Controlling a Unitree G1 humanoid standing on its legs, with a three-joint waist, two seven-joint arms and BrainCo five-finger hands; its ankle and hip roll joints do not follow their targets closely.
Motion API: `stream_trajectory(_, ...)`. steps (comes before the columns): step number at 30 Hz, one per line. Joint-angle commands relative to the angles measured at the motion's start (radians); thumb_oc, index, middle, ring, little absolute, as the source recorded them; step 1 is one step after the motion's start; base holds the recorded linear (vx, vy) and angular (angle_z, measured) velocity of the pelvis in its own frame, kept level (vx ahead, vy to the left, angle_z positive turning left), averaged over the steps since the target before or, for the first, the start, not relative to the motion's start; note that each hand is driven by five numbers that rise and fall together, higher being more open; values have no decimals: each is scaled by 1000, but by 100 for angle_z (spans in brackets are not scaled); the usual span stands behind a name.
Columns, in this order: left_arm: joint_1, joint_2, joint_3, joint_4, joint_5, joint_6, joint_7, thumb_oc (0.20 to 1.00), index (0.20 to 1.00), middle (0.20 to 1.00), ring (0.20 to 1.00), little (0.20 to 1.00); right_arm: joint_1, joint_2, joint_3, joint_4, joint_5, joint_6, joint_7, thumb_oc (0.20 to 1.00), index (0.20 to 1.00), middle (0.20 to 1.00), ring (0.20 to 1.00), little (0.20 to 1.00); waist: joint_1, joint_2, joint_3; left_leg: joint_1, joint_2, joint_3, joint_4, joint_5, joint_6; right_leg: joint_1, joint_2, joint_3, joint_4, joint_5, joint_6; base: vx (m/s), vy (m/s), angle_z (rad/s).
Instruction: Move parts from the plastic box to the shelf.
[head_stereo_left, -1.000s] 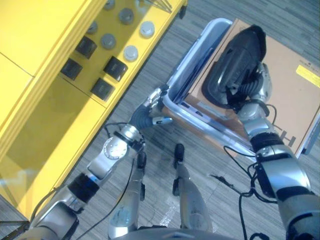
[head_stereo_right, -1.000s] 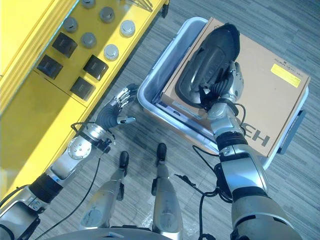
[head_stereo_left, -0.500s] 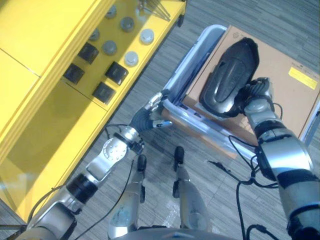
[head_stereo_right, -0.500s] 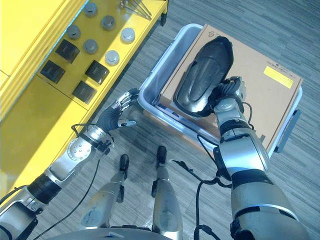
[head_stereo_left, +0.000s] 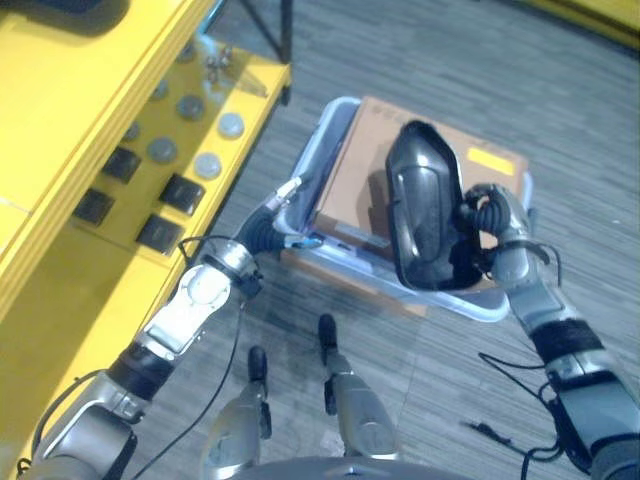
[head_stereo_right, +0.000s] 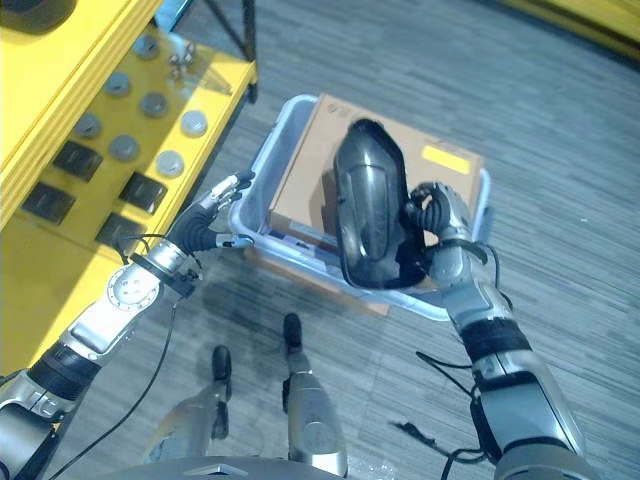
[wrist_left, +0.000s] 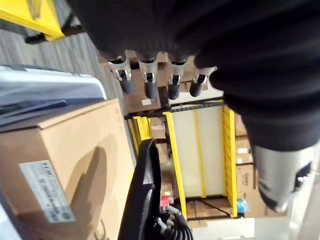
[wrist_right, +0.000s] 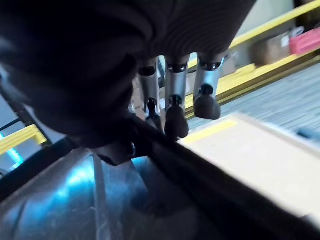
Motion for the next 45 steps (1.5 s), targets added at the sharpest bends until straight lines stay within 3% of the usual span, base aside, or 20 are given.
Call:
stream_trajectory(1,10,-50,13,37,38,-17,-26,1000,1000,1000,1000,1000,29,-132,-86,-72,-139,-42,6,200,200,200,200,200,6,41,-95,6,9,-44,57,-177,46,44,25,36,11,-133,54,89,-14,-25)
stream_trajectory(11,113,-145,45,104,-35,30,-18,1000,1000,1000,1000,1000,266,-130,-290,-320,-287,-61,-2,200,200,200,200,200,-12,57,-190,117,27,-35,9,-183,40,128,26,28,8,-165,60,60,-27,-7)
stream_trajectory(20,170,-189,-7,143,-227,97,-24,1000,1000,1000,1000,1000,298,-106,-328,-456,-379,-54,-55,200,200,200,200,200,-14,67,-257,188,39,-43,-14,-180,33,198,26,10,16,-196,52,43,-19,6)
stream_trajectory(30,87,-197,-133,114,-458,164,-52,1000,1000,1000,1000,1000,232,-89,-231,-554,-431,-61,-77,200,200,200,200,200,-17,78,-297,234,47,-66,-39,-168,24,248,22,-22,23,-219,43,20,-8,8)
stream_trajectory(37,13,-222,-190,90,-527,166,-49,1000,1000,1000,1000,1000,170,-68,-139,-544,-433,-65,-71,200,200,200,200,200,-11,77,-302,239,47,-84,-37,-165,23,262,19,-38,29,-227,39,13,0,12)
stream_trajectory(45,-41,-243,-210,93,-505,168,-32,1000,1000,1000,1000,1000,107,-37,-84,-572,-435,-74,-71,200,200,200,200,200,-5,73,-299,229,41,-98,-30,-155,23,259,13,-49,38,-225,35,-9,5,5)
